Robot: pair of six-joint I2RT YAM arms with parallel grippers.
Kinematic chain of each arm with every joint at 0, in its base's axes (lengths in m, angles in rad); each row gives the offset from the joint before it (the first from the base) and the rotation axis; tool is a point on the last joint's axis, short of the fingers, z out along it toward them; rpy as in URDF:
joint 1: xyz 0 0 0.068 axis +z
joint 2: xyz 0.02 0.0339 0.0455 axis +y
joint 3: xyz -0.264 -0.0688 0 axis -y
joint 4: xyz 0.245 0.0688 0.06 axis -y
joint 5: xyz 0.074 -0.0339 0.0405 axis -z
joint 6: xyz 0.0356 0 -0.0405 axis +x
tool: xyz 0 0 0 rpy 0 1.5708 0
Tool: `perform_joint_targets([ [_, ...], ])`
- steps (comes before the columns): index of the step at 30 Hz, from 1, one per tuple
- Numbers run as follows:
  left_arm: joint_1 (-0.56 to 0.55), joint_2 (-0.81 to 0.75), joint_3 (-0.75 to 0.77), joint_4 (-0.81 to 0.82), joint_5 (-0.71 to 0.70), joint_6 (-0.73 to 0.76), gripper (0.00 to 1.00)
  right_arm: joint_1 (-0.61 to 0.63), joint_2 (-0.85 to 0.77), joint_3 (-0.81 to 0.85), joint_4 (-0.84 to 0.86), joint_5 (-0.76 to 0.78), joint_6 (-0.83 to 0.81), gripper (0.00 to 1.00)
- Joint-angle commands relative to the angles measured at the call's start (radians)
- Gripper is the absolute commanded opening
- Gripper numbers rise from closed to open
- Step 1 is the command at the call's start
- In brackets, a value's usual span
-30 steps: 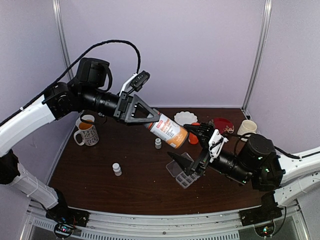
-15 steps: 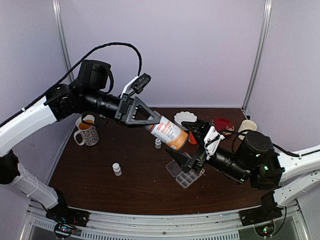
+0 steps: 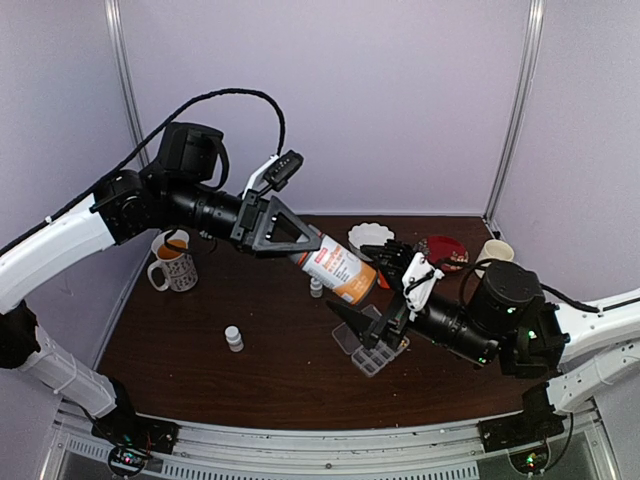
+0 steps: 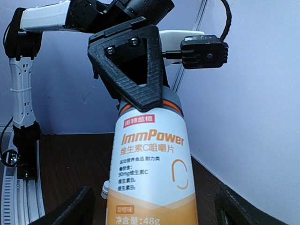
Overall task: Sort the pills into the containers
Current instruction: Pass from the left arm to the right
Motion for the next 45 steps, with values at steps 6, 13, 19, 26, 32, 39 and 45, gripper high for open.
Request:
perform_joint_targets([
  [6, -0.004, -0.022, -0.005, 0.072, 0.033, -0.007, 0.14, 0.004, 0.010, 0.027, -0.002, 0.030, 0.008, 0.70],
  [13, -0.003, -0.022, -0.009, 0.073, 0.033, -0.007, 0.16, 0.005, 0.007, 0.025, -0.003, 0.028, 0.011, 0.52],
  [19, 0.003, -0.040, -0.025, 0.088, -0.007, 0.004, 0.59, 0.005, -0.017, 0.008, 0.004, 0.013, 0.029, 0.45],
  [26, 0.069, -0.112, -0.116, 0.204, 0.039, 0.058, 0.83, 0.003, -0.069, -0.037, -0.005, -0.030, 0.083, 0.37],
  [32, 0.069, -0.222, -0.252, 0.251, -0.015, 0.535, 0.83, -0.018, -0.097, -0.042, -0.068, -0.128, 0.178, 0.30],
  [39, 0.053, -0.471, -0.593, 0.477, 0.011, 1.176, 0.91, -0.110, -0.099, -0.038, -0.101, -0.388, 0.331, 0.26],
  [45, 0.050, -0.456, -0.529, 0.328, -0.052, 1.354, 0.98, -0.143, -0.062, 0.001, -0.141, -0.530, 0.393, 0.27],
])
